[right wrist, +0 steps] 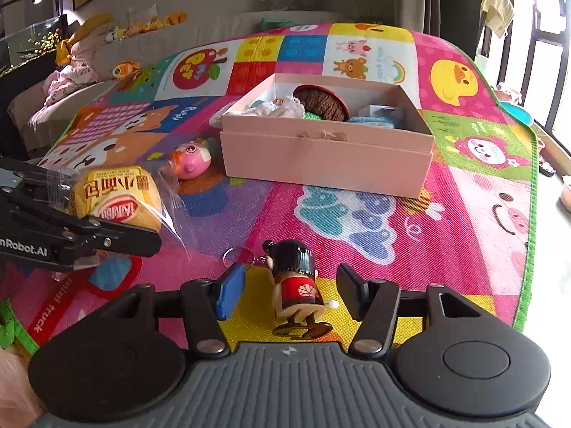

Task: Organize objects
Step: 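Carry the bun toward the box with the left tool while the right tool grasps the red-shirt figure, then drop the bun into the box with the left tool while the right tool drops the figure in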

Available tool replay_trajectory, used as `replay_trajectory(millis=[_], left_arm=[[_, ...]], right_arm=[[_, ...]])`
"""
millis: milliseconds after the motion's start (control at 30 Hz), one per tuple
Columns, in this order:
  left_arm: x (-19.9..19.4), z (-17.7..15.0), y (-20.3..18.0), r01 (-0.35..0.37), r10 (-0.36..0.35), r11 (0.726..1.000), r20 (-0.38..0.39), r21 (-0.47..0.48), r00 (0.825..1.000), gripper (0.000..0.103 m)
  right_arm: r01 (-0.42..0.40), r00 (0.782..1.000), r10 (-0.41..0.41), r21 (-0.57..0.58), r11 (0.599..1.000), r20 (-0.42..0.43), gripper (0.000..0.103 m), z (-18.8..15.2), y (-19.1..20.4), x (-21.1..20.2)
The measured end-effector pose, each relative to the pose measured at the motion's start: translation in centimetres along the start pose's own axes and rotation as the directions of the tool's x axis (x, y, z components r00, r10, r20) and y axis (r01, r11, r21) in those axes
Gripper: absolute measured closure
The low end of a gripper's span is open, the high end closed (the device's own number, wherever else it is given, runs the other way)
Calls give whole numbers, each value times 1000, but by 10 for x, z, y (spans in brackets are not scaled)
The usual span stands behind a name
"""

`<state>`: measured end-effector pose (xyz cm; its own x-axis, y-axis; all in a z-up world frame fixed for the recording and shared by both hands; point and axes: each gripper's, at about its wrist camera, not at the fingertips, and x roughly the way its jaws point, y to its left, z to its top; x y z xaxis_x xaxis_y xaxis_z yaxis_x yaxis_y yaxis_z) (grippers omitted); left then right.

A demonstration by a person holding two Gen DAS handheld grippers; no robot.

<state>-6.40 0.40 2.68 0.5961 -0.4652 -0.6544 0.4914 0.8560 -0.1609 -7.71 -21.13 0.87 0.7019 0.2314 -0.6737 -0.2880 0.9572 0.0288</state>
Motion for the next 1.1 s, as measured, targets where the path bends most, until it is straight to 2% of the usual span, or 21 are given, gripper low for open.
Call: replay_trajectory(millis=[33,100,167,267,400,500,533,600,667,700,767,867,933,1033,1100], left_arm=[[-1,0,0,-3,3,1000,4,8,1000,56],[-4,2,-1,-11,10,1000,30,25,999,56],[-9,12,-1,-15,11,999,88,44,996,56],[-7,51,-3,-7,-10,996,176,92,984,56],[24,117,-12,-19,-28,981,240,192,970,56],[57,160,-21,-40,-53,959,318,281,947,55],[70,172,-25,-44,-60,948,314,314,948,55],[107,197,-31,-31,-61,935,244,353,968,54],[148,213,-31,1,-36,942,98,335,995,54],[168,219,-29,9,-14,953,16,303,1000,54],[197,224,-20,0,29,979,-139,202,990,52],[198,228,-7,1,16,994,-147,112,989,52],[186,230,-7,-39,49,993,-98,110,994,52],[161,227,-14,-94,83,968,54,233,995,53],[147,222,-24,-123,101,936,84,330,991,52]], right_arm=[[1,1000,-1,-6,1000,-7,72,1,1,2],[-3,1000,3,3,1000,15,73,3,-2,-4],[-29,998,27,36,999,58,73,9,-10,-16],[-60,989,45,100,993,137,73,22,-28,-37],[-31,978,1,139,990,211,73,38,-49,-53],[-7,972,-31,159,987,231,73,44,-58,-55],[-9,971,-31,167,986,235,73,45,-61,-55],[-21,971,-22,179,984,237,73,46,-68,-52],[-23,973,-20,183,983,229,73,46,-73,-46],[-23,975,-20,187,982,223,73,46,-75,-42],[-21,979,-20,202,979,202,73,46,-79,-34],[-26,983,-15,213,977,185,73,44,-83,-26],[-22,984,-17,213,977,179,73,43,-84,-21],[-27,986,-10,216,976,168,73,43,-84,-15],[-34,986,-3,217,976,165,73,44,-80,-12]])
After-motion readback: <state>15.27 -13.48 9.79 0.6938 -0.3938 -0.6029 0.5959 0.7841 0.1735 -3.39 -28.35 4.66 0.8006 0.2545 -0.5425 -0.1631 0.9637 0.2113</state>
